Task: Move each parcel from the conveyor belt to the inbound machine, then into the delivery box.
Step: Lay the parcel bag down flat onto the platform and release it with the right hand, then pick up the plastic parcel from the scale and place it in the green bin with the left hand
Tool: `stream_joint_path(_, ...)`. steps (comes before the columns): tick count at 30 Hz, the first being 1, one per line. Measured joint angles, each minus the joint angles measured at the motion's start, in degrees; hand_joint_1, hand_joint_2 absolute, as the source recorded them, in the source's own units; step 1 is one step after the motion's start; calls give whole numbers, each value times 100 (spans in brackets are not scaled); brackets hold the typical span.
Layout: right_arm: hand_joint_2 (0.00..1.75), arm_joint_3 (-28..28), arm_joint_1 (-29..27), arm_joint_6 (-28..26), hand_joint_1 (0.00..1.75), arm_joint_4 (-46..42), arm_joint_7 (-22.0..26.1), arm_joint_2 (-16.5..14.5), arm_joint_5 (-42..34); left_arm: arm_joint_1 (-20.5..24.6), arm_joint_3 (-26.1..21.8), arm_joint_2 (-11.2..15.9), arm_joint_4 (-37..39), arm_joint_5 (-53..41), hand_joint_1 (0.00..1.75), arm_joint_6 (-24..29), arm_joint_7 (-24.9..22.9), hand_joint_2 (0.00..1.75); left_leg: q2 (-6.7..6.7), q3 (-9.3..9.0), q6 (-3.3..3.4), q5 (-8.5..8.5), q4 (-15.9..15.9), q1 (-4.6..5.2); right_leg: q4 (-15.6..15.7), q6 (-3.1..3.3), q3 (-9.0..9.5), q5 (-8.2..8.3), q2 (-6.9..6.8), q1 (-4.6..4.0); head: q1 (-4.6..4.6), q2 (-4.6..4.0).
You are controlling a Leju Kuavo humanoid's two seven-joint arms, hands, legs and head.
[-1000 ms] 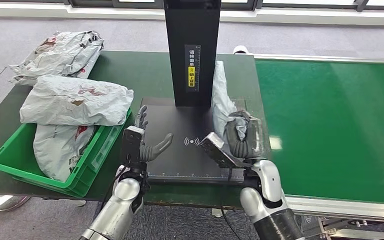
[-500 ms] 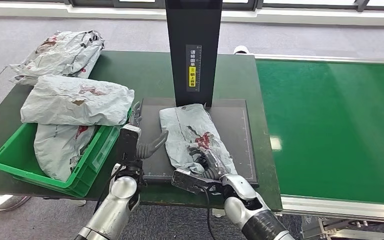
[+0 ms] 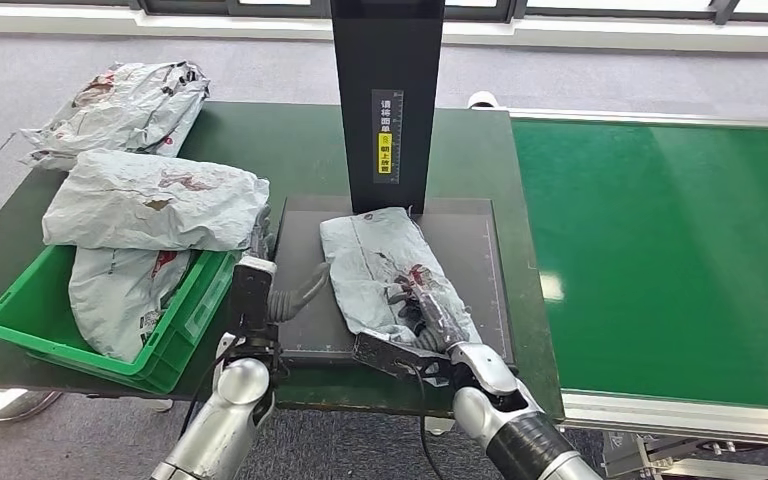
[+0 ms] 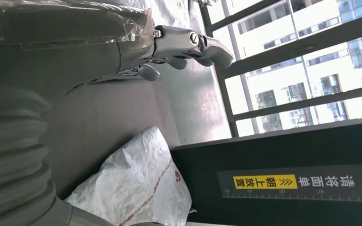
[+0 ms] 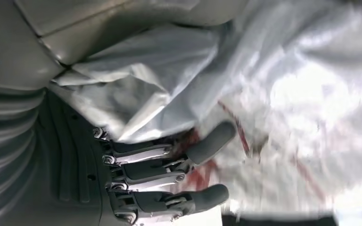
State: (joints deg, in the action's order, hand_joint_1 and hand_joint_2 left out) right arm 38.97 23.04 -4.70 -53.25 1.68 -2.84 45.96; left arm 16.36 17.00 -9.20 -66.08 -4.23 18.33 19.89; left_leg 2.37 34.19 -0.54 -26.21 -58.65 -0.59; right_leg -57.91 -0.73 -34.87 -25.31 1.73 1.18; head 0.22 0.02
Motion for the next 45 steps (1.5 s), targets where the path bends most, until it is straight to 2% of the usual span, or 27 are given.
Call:
stream_joint_path(3, 175, -39, -96, -682, 0, -97, 287, -7, -154, -98, -22, 5, -105, -133, 0, 58, 56, 175, 1, 0, -1, 0, 0, 0, 0, 0, -1, 0, 1, 0, 0, -1)
stream_joint_path(7, 175, -351, -306, -1574, 0, -433, 1068, -68, -906, -157, -23, 2, -156, -330, 0, 13, 87, 175, 1, 2, -1, -1, 0, 0, 0, 1, -6, -1, 1, 0, 0, 0)
stream_joint_path(11, 175, -721, -445, -1970, 0, -640, 1831, -131, -1940, -146, 6, -31, -39, -485, 0, -153, 169, 175, -5, 1, -1, -2, 0, 0, 0, 1, -8, -2, 7, 0, 0, 0)
stream_joint_path(16, 175, -1078, -512, -1784, 0, -773, 2280, -198, -3241, -103, 147, -50, 181, -636, 0, -293, 282, 175, -9, 1, -1, -2, 0, 1, 1, 1, -9, -1, 10, 0, 0, -1)
stream_joint_path(21, 175, -1256, -526, -1651, 0, -819, 2327, -227, -3548, -57, 222, -50, 326, -661, 0, -320, 298, 175, -15, 0, -1, -1, 0, 0, 1, 3, -11, 1, 14, -1, 0, -1)
stream_joint_path(27, 175, -1428, -529, -1351, 0, -821, 2452, -253, -4463, 70, 372, -52, 496, -798, 0, -396, 287, 175, -14, 1, -1, -2, 0, 0, 1, 3, -11, 1, 14, 0, 0, 0)
stream_joint_path(31, 175, -1570, -510, -1331, 0, -840, 2485, -264, -4786, 204, 626, -41, 786, -1369, 0, -651, -178, 175, -11, 2, -1, -2, 0, 2, 1, 2, -10, 1, 12, 1, 0, -1)
stream_joint_path(35, 175, -1724, -426, -1325, 0, -846, 2409, -275, -4813, 372, 1013, -46, 1381, -2268, 0, -960, -631, 175, -15, 1, -1, -1, -1, 3, 1, 2, -10, 2, 13, 2, 0, -1)
stream_joint_path(36, 175, -1760, -411, -1321, 0, -848, 2398, -276, -4794, 413, 1095, -56, 1548, -2482, 7, -989, -713, 175, -16, 0, -1, -1, -1, 3, 1, 2, -10, 3, 13, 2, 0, 0)
stream_joint_path(39, 175, -1870, -423, -1289, 0, -877, 2391, -276, -4715, 544, 1290, -89, 2050, -3056, 138, -1084, -913, 175, -14, 0, -1, -1, -1, 3, 1, 2, -10, 3, 14, 2, 0, -1)
stream_joint_path(40, 175, -1907, -434, -1276, 0, -892, 2391, -278, -4687, 586, 1339, -98, 2194, -3199, 175, -1144, -940, 175, -14, 0, -1, -2, -1, 3, 1, 2, -10, 3, 14, 1, 0, -1)
stream_joint_path(45, 175, -2064, -477, -1206, 0, -948, 2371, -298, -4564, 826, 1434, -174, 2659, -3586, 175, -1408, -951, 175, -11, -1, -1, -2, 0, 2, 1, 2, -7, 2, 12, 1, -1, 0)
